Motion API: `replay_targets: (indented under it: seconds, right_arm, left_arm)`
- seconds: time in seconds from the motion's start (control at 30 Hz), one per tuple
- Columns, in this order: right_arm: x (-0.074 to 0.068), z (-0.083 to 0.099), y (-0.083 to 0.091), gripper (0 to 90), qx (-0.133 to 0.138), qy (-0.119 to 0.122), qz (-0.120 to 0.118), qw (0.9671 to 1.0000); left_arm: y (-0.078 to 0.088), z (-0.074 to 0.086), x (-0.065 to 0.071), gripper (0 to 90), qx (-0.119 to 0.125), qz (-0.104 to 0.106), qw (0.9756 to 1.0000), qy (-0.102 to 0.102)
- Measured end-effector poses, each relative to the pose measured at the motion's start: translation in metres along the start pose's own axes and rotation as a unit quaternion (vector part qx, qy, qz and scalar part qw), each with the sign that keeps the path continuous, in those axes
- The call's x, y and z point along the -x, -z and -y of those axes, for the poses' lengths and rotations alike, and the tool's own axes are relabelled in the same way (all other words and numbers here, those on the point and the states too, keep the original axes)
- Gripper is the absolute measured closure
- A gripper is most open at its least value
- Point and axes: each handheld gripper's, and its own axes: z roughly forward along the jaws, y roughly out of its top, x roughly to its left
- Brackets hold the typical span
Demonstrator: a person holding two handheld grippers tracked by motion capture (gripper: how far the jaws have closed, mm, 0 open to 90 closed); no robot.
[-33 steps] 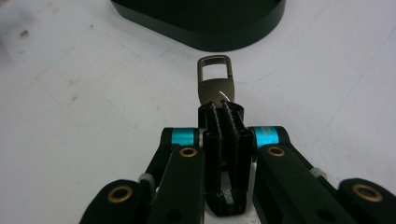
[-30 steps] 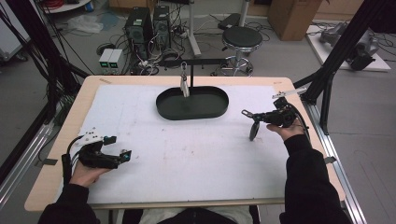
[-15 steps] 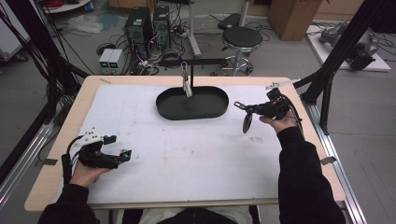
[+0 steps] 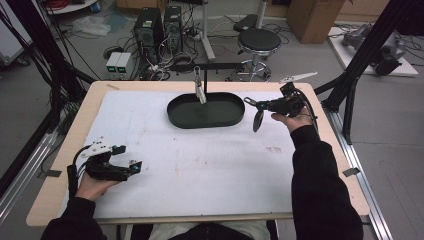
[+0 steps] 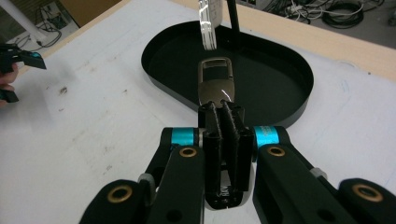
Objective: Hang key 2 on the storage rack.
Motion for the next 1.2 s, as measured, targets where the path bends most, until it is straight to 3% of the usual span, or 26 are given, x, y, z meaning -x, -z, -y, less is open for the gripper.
replay_targets:
  seconds: [0.37,0.7,1.03,1.2]
  right_arm:
    - [-0.008,-0.031,-0.014,86.8,0.001,0.017,0.0,0.9999]
    - [-0.004,-0.051,-0.031,86.9,0.004,0.011,0.008,0.9999]
    - [-0.008,-0.069,-0.044,86.9,0.033,0.02,0.018,0.9991]
    - [-0.013,-0.082,-0.052,86.9,0.041,0.023,0.01,0.9988]
  left_arm:
    - [0.001,0.0,-0.001,6.2,0.002,0.0,1.0,0.001]
    - [0.0,0.0,0.0,6.2,-0.005,0.001,1.0,0.0]
    - [0.0,0.0,-0.002,6.2,-0.006,0.005,1.0,0.004]
    - [0.0,0.0,-0.002,6.2,-0.005,0.006,1.0,0.005]
